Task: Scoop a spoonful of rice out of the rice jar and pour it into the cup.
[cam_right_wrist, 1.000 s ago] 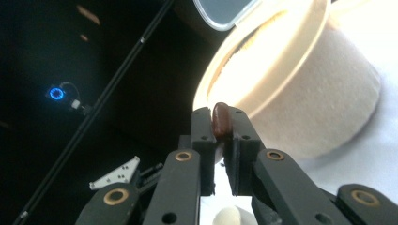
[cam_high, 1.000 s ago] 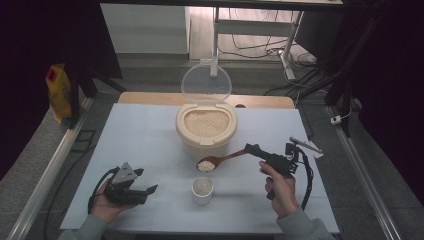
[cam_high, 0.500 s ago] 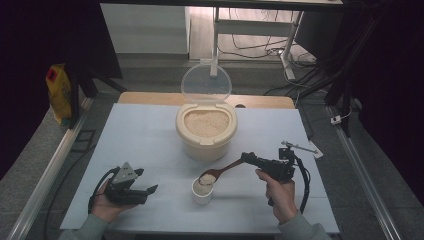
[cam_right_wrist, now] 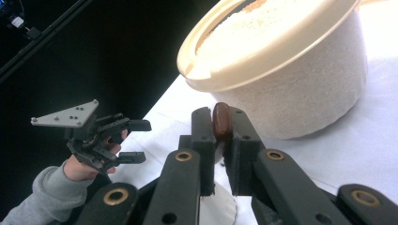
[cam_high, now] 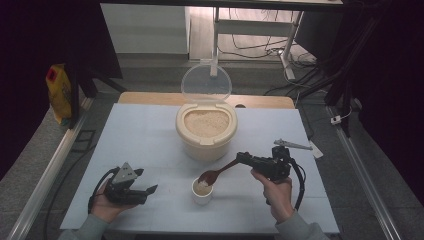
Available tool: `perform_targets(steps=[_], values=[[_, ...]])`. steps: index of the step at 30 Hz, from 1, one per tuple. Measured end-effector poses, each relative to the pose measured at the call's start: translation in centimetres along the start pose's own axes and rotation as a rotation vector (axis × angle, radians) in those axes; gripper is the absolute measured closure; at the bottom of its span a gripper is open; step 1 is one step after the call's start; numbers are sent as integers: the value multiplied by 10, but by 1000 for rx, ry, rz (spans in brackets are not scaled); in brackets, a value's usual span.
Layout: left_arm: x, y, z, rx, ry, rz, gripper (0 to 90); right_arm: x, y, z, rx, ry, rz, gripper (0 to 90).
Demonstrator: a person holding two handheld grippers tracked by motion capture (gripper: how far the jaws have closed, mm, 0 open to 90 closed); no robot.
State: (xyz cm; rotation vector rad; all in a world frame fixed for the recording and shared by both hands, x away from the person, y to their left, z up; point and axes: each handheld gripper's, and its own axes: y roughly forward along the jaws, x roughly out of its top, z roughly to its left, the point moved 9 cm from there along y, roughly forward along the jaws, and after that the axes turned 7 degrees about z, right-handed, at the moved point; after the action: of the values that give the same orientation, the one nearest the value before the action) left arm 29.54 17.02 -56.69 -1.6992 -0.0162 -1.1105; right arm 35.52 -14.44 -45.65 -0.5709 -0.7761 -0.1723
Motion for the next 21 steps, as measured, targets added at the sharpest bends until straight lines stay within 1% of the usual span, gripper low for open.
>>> perform_targets(steps=[3, 8, 10, 12, 13, 16, 21], values=[[0, 0, 0, 0, -1, 1, 236, 0, -1, 2, -1, -35, 2, 829], [0, 0, 0, 1, -1, 1, 236, 4, -3, 14, -25, -142, 1, 829], [0, 0, 1, 2, -1, 1, 236, 4, -3, 18, -37, -178, 8, 829], [0, 0, 0, 2, -2, 0, 236, 4, -2, 21, -43, -201, 14, 829], [0, 0, 0, 1, -2, -1, 236, 4, -2, 22, -45, -210, 15, 829], [0, 0, 0, 2, -2, -1, 236, 4, -1, 21, -44, -211, 15, 829], [0, 0, 1, 1, -3, -1, 236, 5, -4, 18, -30, -193, 3, 829]])
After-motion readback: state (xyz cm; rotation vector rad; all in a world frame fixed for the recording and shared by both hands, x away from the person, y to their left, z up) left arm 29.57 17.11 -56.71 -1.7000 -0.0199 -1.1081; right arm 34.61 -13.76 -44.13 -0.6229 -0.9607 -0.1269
